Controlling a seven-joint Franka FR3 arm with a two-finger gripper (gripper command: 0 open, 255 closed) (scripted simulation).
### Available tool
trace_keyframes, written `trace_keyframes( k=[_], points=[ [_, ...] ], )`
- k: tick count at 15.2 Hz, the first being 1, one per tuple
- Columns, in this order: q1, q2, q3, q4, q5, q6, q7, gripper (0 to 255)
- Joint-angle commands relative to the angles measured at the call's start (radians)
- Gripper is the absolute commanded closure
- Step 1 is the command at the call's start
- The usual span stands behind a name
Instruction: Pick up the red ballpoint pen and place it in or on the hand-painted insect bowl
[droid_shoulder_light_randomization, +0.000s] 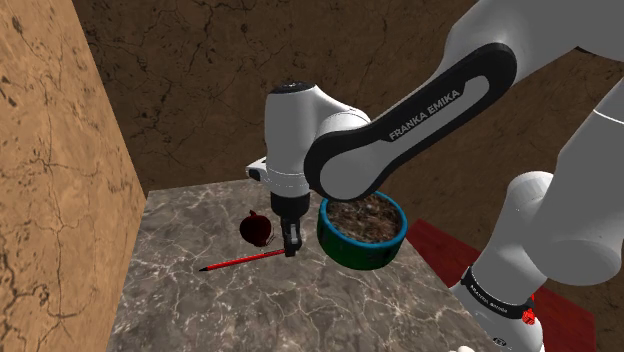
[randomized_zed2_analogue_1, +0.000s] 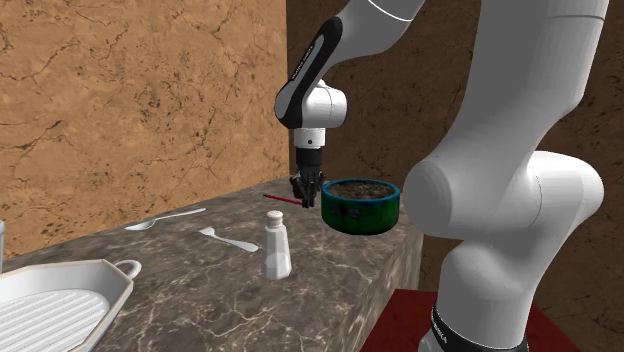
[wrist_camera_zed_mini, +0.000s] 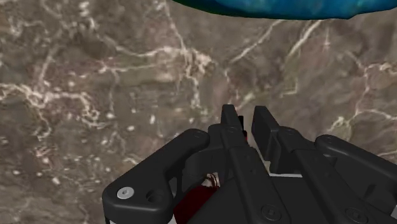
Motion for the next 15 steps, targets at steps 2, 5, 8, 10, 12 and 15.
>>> trace_keyframes(
  k=[2,5,8,10,12,15],
  points=[
    [0.000,0.000,0.000,0.000,0.000,0.000,0.000,255],
    [0.000,0.000,0.000,0.000,0.000,0.000,0.000,255],
    [0.000,-0.009,-0.001,0.005,0.003,-0.014,-0.002,255],
    [0.000,-0.027,-0.002,0.016,0.009,-0.042,-0.006,255],
    [0.000,-0.044,-0.003,0.028,0.013,-0.070,-0.009,255],
    [0.000,-0.067,-0.006,0.048,0.020,-0.113,-0.013,255]
  ],
)
